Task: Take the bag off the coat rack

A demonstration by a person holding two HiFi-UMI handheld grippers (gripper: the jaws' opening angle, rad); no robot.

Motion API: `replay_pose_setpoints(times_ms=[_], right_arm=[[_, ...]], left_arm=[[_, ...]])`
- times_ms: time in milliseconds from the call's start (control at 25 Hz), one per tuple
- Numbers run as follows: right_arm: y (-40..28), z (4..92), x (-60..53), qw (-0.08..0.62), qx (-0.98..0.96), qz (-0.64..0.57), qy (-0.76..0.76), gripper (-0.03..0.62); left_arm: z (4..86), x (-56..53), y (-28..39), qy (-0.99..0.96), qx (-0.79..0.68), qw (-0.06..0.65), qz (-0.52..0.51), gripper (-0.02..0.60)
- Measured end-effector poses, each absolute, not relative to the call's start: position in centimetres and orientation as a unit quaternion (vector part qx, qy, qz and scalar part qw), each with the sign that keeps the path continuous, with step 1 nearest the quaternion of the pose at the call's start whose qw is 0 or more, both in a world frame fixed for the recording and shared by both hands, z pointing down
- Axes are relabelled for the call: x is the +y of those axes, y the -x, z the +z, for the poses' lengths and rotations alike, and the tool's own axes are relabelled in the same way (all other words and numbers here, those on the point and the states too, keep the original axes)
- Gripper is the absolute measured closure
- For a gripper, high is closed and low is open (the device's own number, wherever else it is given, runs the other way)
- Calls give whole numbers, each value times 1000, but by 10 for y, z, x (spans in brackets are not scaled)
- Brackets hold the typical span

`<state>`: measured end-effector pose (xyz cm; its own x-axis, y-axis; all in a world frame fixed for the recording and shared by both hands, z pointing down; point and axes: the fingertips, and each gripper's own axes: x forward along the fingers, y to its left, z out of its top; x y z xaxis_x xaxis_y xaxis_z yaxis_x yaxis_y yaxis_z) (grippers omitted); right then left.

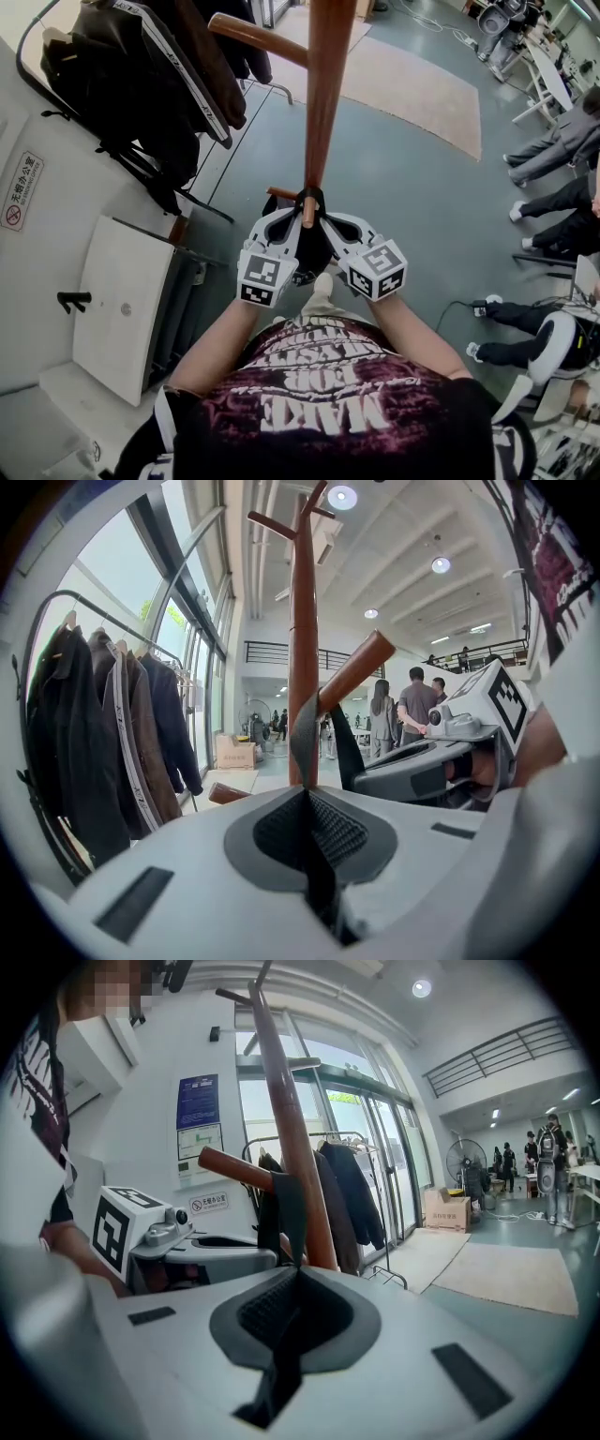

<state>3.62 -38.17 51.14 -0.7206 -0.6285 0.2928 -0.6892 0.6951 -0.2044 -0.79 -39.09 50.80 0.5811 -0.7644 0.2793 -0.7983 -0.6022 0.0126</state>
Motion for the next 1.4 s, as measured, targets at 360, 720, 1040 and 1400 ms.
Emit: replay_pose_setpoints(times_ms=[360, 720, 1040, 1400], right_arm=[[-41, 480, -371, 73, -922, 138, -356, 588], [-42, 444, -354, 39, -924, 126, -360, 586], [-38, 410, -337, 10, -923, 111, -367, 586], [-33, 388, -313, -12, -924, 106, -367, 586]], left_arm=[[474, -382, 15, -892, -436, 68, 101, 572], [436, -363, 22, -895, -432, 56, 95, 572], [402, -343, 31, -899, -429, 38, 76, 572], [380, -316, 38, -904, -421, 24, 67, 572]])
